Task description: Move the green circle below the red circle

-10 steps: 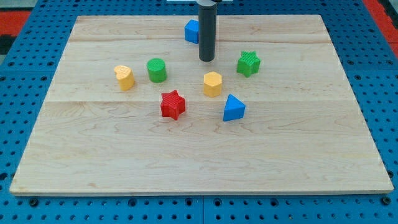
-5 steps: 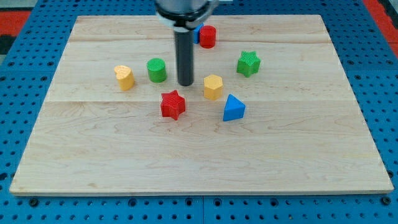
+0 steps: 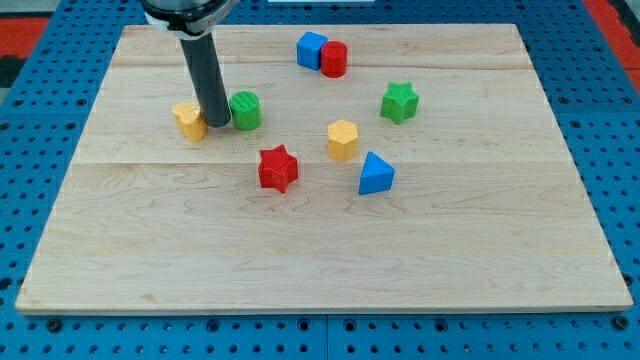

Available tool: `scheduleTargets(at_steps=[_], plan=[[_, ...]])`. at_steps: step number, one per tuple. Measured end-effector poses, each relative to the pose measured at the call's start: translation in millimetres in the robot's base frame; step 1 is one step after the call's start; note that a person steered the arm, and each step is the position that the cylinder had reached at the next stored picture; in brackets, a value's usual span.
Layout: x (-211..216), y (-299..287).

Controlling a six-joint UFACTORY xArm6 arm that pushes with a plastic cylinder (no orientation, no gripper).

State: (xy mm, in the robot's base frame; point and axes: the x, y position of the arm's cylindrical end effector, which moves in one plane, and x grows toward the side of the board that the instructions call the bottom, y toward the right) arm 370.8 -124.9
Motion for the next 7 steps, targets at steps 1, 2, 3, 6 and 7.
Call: scheduleTargets(at_steps=[1, 2, 3, 6, 7], plan=[[-8.8, 20.2], [-12.8, 42.3], [-19.5, 76.7], [-16.0, 85.1], [-12.0, 91.1]])
